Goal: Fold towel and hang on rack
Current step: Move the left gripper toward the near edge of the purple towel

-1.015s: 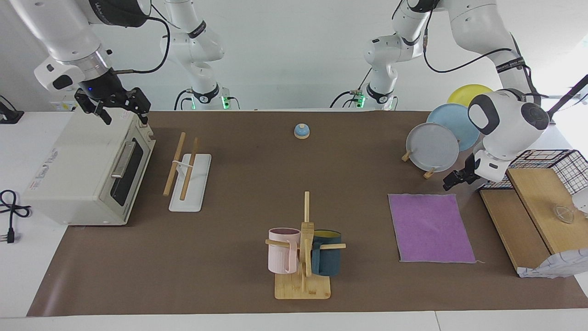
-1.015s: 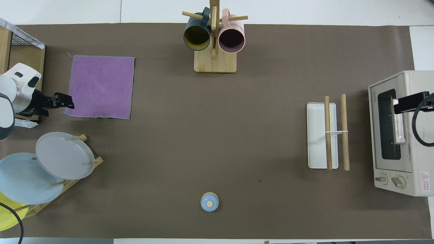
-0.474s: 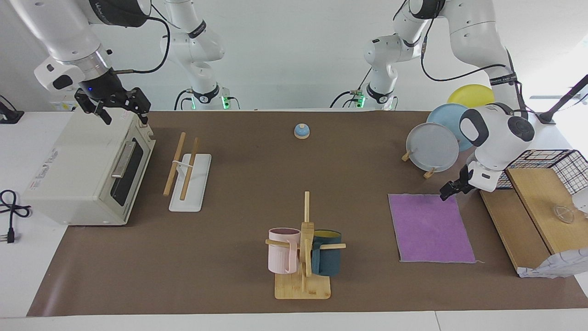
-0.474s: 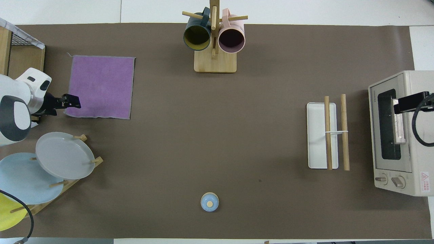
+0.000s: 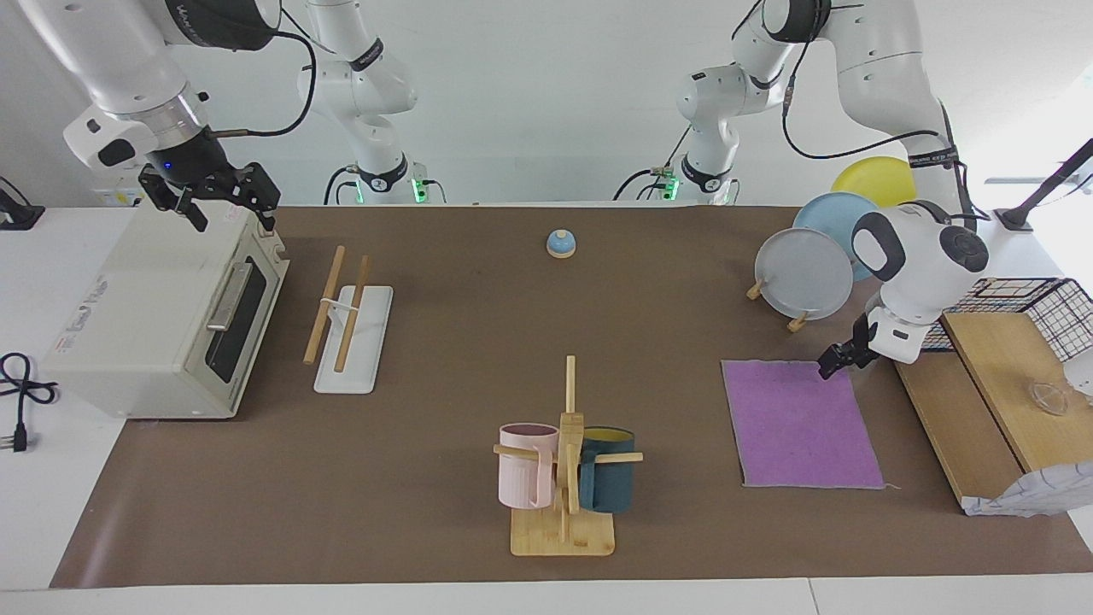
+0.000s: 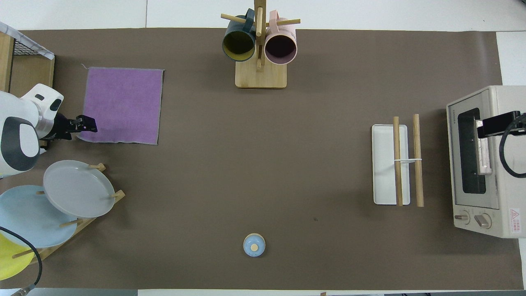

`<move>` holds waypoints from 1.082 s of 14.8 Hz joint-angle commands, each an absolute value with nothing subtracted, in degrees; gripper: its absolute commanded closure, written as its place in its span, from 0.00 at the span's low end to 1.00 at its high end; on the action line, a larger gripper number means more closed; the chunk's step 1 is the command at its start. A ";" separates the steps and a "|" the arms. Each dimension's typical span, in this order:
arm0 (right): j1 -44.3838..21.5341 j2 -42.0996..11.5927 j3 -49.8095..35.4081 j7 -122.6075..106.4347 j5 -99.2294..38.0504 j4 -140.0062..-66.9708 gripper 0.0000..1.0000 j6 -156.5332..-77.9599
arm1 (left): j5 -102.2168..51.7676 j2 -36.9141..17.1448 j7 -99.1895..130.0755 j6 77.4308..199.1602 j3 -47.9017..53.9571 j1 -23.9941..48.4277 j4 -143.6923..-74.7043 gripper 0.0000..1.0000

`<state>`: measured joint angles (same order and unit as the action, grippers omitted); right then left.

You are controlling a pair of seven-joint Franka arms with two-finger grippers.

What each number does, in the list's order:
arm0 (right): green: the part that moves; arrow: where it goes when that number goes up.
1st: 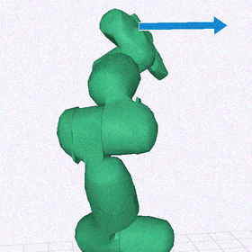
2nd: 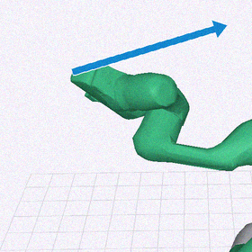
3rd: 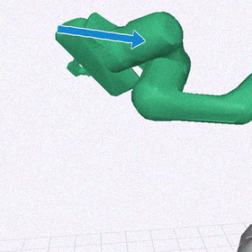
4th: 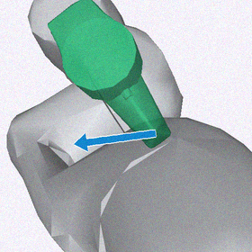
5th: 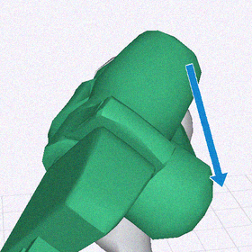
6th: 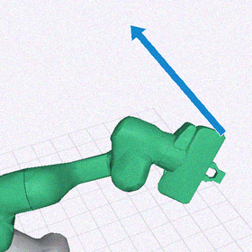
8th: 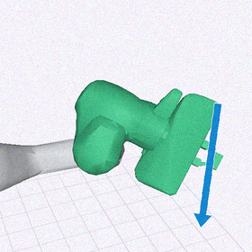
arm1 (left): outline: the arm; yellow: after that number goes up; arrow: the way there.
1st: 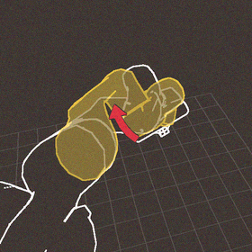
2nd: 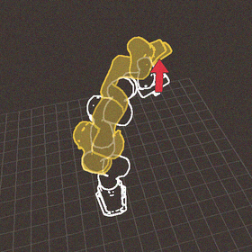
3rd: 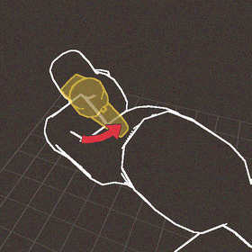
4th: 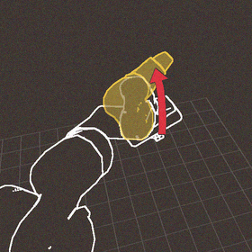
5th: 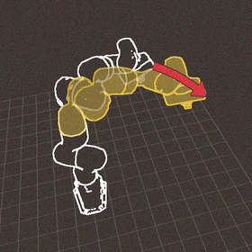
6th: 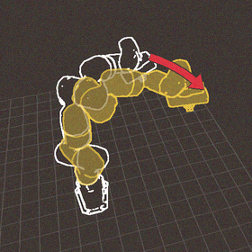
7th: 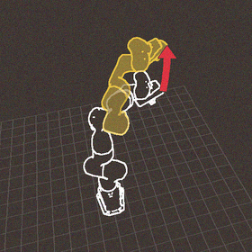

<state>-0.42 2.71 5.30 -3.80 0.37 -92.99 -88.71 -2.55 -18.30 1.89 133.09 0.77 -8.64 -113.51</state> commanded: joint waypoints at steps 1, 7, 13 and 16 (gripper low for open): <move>-0.09 3.69 5.27 -4.39 0.00 -93.96 0.00 -88.77 | -3.25 -18.37 0.26 133.95 1.05 -9.40 -113.38 0.22; -0.09 3.69 5.19 -4.39 0.00 -94.04 0.00 -88.77 | -3.25 -18.98 0.18 134.12 1.06 -9.32 -112.94 0.61; -0.09 3.69 5.19 -4.39 0.00 -94.04 0.00 -88.77 | -3.25 -18.98 -1.67 133.95 1.05 -9.32 -112.76 0.90; -0.09 3.69 5.27 -4.39 0.00 -94.04 0.00 -88.77 | -3.25 -18.98 -3.24 134.12 1.05 -9.32 -112.76 1.00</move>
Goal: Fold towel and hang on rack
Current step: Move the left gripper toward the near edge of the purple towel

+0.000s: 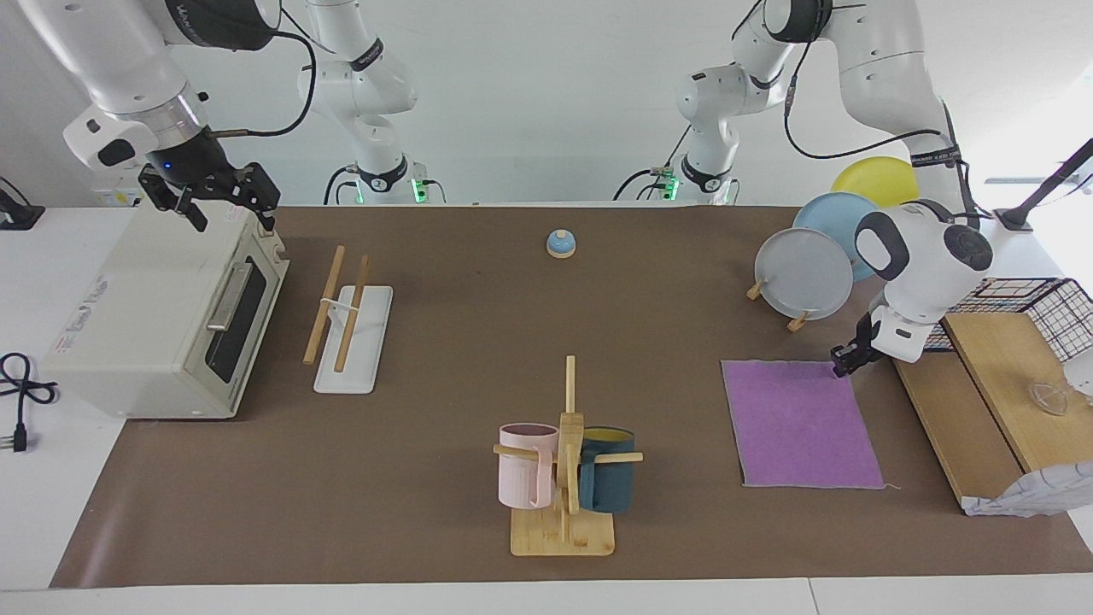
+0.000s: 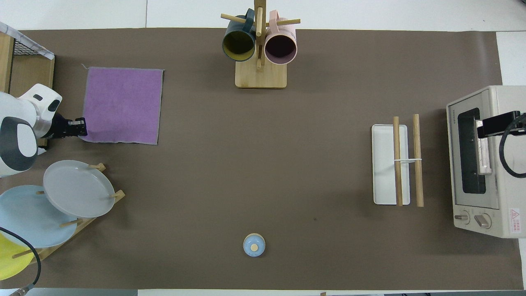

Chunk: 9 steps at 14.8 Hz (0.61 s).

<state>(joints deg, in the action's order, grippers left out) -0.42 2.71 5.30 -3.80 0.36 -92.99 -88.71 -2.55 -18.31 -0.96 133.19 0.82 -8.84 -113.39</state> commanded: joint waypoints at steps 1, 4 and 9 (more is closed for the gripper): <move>-0.09 3.69 5.19 -4.39 0.00 -94.04 0.00 -88.77 | -3.25 -18.98 -3.95 134.12 1.05 -9.32 -112.76 1.00; -0.09 3.69 5.19 -4.39 0.00 -94.04 0.00 -88.77 | -3.25 -18.98 -4.92 134.21 1.05 -9.14 -112.68 1.00; -0.09 3.69 5.27 -4.39 0.00 -94.04 0.00 -88.77 | -3.25 -18.02 -6.94 133.68 1.32 -8.53 -111.80 1.00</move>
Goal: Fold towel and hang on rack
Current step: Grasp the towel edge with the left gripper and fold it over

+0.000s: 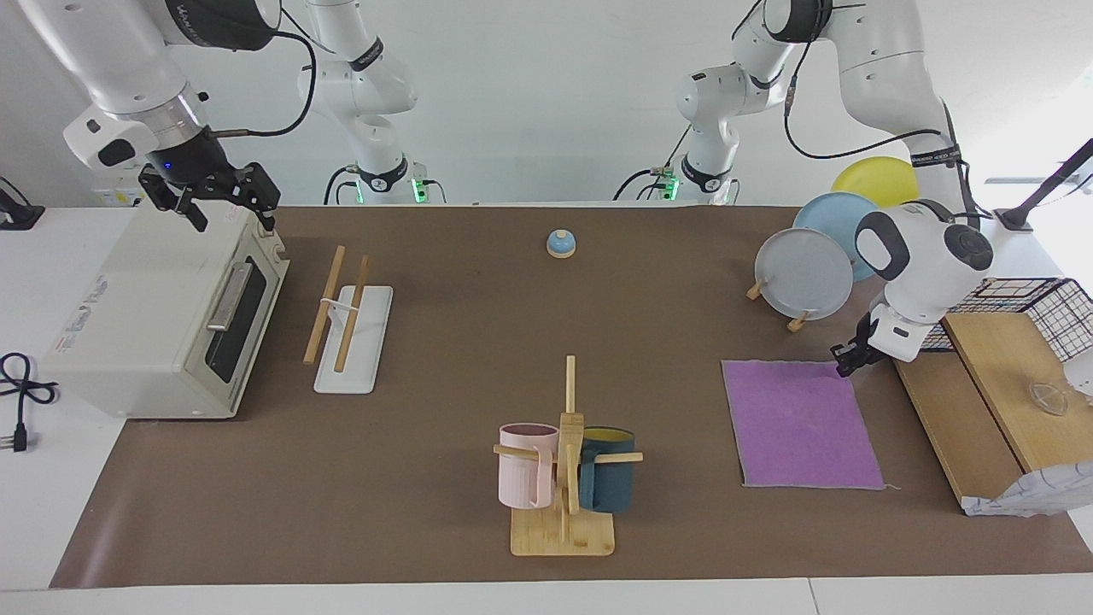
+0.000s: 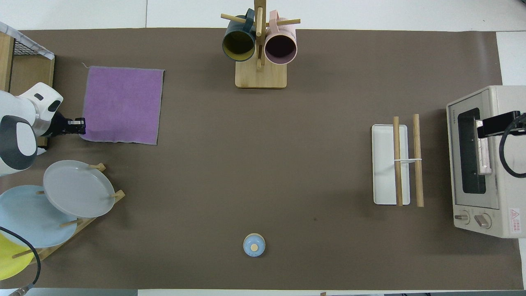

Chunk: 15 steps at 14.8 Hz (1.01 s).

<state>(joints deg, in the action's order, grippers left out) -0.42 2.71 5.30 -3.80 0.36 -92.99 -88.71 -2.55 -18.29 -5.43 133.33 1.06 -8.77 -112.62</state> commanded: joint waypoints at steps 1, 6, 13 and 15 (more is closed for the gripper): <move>-0.09 3.69 5.27 -4.39 0.00 -94.04 0.00 -88.77 | -3.25 -17.23 -6.94 133.59 1.41 -8.26 -111.80 1.00; -0.09 3.69 5.27 -4.39 0.00 -94.04 0.00 -88.77 | -3.34 -11.62 -7.12 131.05 4.30 -8.17 -112.85 1.00; -0.09 3.69 5.27 -4.39 0.00 -94.04 0.00 -88.77 | -7.37 -0.28 -7.21 133.49 7.30 1.38 -123.20 1.00; -0.09 3.69 5.27 -4.39 0.00 -94.04 0.00 -88.77 | -7.47 2.45 -4.85 142.86 7.12 7.18 -131.09 1.00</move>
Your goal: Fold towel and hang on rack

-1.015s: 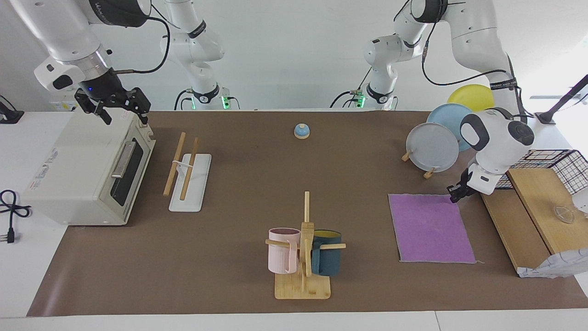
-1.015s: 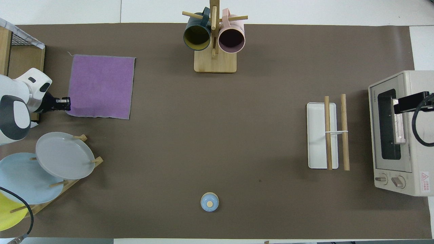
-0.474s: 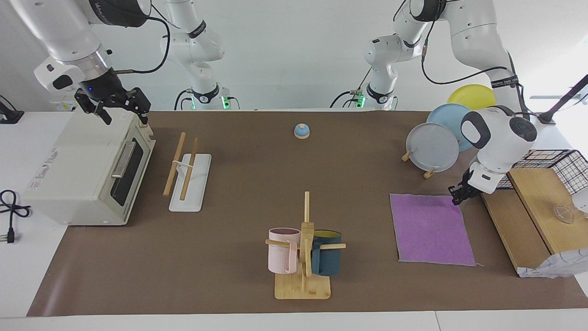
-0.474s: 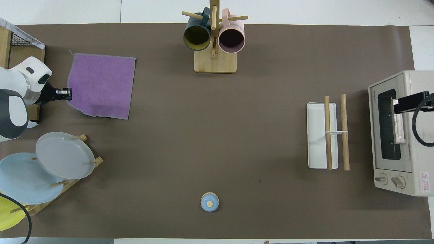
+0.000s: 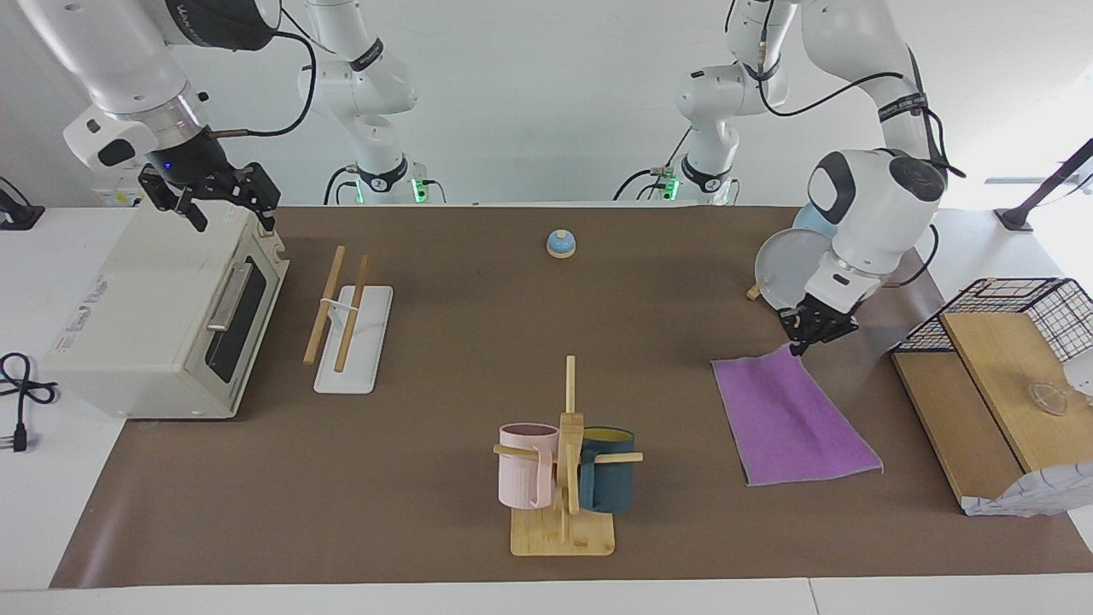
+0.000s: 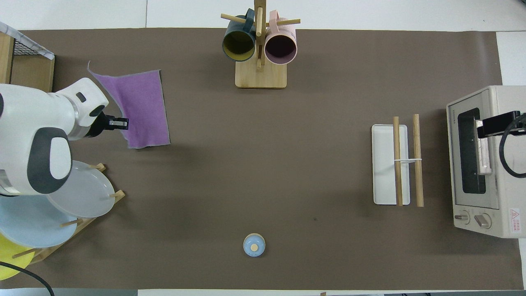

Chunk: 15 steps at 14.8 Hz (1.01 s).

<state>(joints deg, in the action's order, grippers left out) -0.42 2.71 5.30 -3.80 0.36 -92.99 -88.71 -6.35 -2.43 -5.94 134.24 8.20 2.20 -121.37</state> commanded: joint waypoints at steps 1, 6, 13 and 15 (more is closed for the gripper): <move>-0.09 3.69 5.27 -4.39 0.00 -94.04 0.00 -88.77 | -7.47 2.72 -1.96 147.78 7.12 9.38 -134.09 1.00; -0.09 3.69 5.27 -4.39 0.00 -94.04 0.00 -88.77 | -4.94 -0.26 -1.67 146.52 6.94 11.16 -131.75 1.00; -0.17 3.69 5.27 -4.39 0.00 -94.04 0.00 -88.77 | -4.57 -0.18 -1.05 144.93 6.94 10.37 -131.57 0.00; -0.09 3.69 5.27 -4.39 0.00 -94.04 0.00 -88.77 | -4.66 -0.26 -1.23 144.84 6.77 9.76 -131.14 0.00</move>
